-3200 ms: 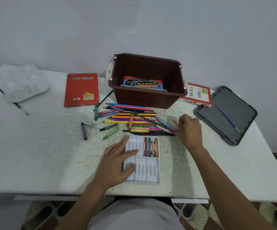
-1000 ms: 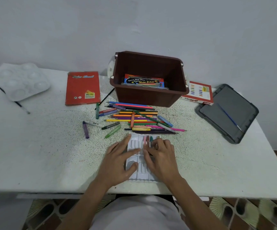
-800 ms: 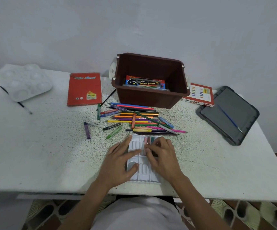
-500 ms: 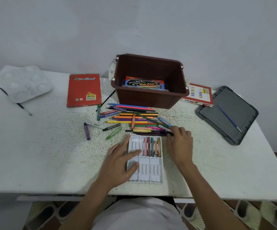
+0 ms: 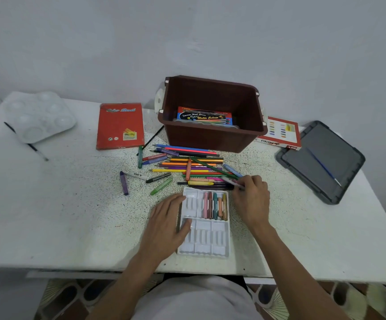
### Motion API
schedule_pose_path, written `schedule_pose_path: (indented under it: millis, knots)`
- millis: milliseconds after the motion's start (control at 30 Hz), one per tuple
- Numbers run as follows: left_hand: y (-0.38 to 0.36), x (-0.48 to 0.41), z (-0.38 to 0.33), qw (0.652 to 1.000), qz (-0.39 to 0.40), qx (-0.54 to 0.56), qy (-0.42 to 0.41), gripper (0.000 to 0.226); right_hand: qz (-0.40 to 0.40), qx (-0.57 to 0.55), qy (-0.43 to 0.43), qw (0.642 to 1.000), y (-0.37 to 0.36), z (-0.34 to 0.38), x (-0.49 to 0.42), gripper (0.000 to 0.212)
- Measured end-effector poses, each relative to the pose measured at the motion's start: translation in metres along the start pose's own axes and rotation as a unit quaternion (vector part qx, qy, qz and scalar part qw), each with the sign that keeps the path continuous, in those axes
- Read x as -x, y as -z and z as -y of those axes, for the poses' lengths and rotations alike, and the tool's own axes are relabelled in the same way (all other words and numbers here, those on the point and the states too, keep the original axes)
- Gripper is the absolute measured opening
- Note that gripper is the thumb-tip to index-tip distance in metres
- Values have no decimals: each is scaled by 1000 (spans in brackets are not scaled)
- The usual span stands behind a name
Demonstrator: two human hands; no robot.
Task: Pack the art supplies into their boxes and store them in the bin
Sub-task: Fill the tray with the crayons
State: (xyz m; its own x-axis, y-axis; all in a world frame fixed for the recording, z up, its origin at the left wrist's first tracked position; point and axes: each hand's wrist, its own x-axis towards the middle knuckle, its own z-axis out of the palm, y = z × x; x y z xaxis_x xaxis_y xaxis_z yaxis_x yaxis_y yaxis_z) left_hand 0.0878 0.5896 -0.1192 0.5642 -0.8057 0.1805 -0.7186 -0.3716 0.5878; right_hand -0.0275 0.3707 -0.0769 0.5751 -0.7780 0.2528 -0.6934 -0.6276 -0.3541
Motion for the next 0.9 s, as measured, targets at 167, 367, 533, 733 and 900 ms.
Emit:
schedule_pose_path:
  millis: [167,367,533,733,900]
  knots:
    - [0,0,0,1000,-8,2,2,49,68,-255,-27,964,19,26,12,15]
    - [1,-1,-1,1000,-11,-1,0,48,109,-346,-3,932,29,52,36,22]
    - [2,-1,0,1000,-5,-5,5,51,161,-271,80,946,19,57,44,33]
    - [2,-1,-2,1000,-3,-8,5,51,126,-218,89,964,1,57,50,20]
    - [3,-1,-3,1000,-7,-3,5,50,24,-104,179,978,-17,50,58,9]
